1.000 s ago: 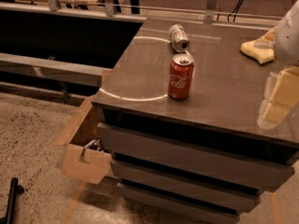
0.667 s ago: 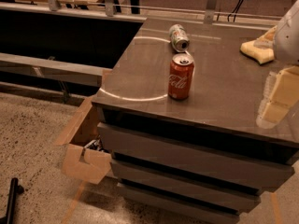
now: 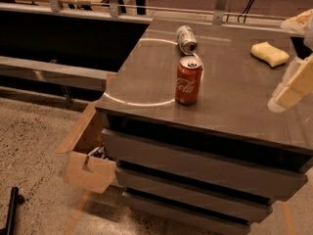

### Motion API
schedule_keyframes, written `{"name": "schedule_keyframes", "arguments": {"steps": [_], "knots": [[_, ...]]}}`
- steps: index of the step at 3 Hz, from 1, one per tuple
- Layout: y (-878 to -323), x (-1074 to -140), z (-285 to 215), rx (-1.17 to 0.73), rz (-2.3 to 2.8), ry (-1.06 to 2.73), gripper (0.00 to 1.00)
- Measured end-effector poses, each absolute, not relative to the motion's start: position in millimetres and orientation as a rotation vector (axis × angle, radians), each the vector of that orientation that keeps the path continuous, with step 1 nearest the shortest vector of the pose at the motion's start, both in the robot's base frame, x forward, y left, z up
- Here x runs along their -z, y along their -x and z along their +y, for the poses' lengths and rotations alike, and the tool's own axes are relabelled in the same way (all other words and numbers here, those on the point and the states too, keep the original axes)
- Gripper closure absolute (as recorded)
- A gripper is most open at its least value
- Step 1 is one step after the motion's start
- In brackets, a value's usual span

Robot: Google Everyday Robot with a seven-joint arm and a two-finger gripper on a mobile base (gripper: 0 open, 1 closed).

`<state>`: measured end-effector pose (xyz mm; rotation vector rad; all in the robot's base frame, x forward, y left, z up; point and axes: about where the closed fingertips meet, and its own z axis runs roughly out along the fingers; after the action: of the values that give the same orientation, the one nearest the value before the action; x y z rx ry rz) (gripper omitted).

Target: Move sponge near 7up can

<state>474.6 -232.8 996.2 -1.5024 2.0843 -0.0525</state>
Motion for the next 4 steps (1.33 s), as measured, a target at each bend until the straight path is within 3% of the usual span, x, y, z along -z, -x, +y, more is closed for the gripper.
{"name": "schedule_keyframes", "arguments": {"steps": [2, 4], "knots": [[-553, -1024, -281, -0.029, 1.917, 1.114, 0.00], [-570, -1011, -343, -0.013, 1.956, 0.781, 0.00]]}}
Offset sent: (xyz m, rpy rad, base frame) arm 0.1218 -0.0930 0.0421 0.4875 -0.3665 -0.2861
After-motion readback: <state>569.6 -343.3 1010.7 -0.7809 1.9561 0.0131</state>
